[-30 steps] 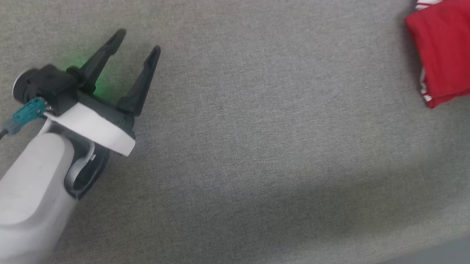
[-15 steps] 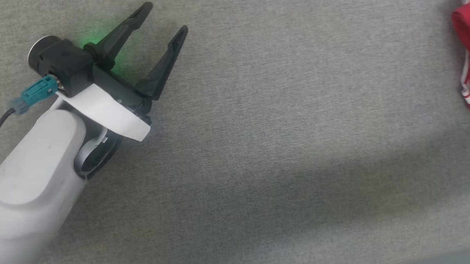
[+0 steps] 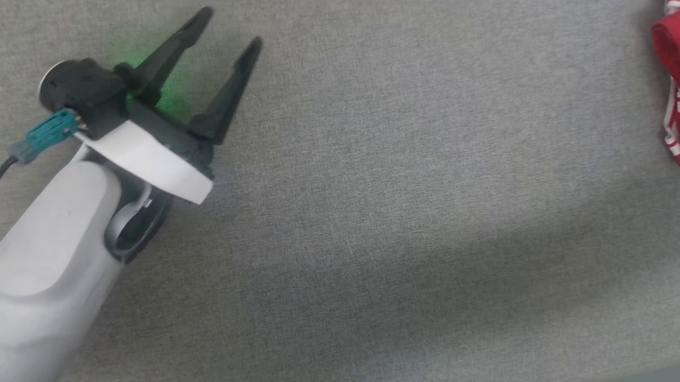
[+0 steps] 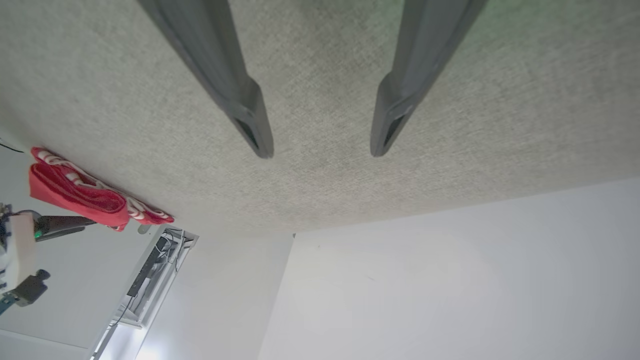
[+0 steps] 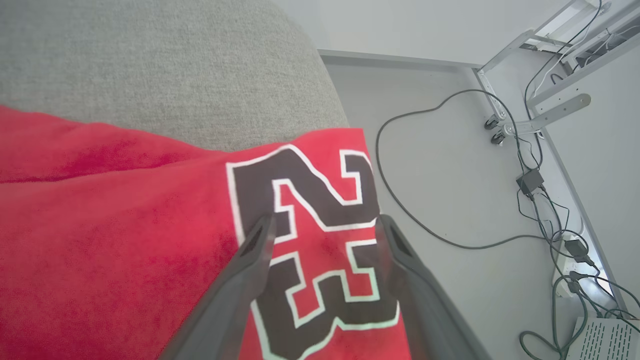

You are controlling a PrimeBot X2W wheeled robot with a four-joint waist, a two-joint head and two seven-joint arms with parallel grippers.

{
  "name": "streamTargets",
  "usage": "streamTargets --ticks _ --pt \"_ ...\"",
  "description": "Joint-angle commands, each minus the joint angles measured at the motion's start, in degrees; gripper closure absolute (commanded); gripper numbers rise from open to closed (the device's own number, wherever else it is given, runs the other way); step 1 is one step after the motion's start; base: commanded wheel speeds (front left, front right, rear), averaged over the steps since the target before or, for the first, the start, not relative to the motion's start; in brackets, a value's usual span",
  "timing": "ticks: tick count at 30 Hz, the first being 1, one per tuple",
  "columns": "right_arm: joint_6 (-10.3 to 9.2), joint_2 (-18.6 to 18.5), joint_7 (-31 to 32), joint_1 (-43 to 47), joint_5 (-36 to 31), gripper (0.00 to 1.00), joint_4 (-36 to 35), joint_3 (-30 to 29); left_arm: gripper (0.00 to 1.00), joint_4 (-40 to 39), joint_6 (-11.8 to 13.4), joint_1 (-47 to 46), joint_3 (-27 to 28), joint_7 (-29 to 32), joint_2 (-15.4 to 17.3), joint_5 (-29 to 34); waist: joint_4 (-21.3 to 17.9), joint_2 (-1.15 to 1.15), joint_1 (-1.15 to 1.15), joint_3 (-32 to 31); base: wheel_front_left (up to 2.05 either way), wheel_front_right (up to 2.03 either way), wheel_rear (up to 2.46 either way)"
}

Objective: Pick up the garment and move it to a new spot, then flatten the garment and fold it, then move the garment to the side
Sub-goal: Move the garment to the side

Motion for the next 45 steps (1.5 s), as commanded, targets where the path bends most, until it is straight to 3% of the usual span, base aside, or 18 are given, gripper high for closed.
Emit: streamTargets --ticks 1,12,24,37,45 --pt "-0.04 0.0 -0.7 -0.6 0.0 0.0 0.2 0.5 0.0 2.6 0.4 3.2 0.7 0.3 1.9 -0.3 -0.1 0.0 0.0 -0.9 0.0 0.0 0.0" --pt "-0.04 2.4 -5.9 1.7 4.9 0.0 -4.5 5.0 0.0 0.8 0.3 8.6 7.6 0.1 -1.8 0.1 1.5 0.0 0.0 -8.0 0.0 0.0 0.0" --pt "-0.04 5.6 -12.4 10.5 10.3 0.0 -14.0 11.6 0.0 -1.7 0.3 18.3 15.7 0.1 -5.5 2.5 6.3 0.0 0.0 -18.0 0.0 0.0 0.0" --pt "-0.04 8.9 -19.7 24.6 11.0 0.0 -20.9 10.0 0.0 -4.3 0.3 31.4 28.9 0.1 -8.7 6.9 10.7 0.0 0.0 -26.0 0.0 0.0 0.0" --pt "-0.04 11.4 -22.0 32.1 8.6 0.0 -24.0 5.8 0.0 -5.6 0.3 37.2 32.1 0.0 -10.0 7.8 11.3 0.0 0.0 -28.3 0.0 0.0 0.0"
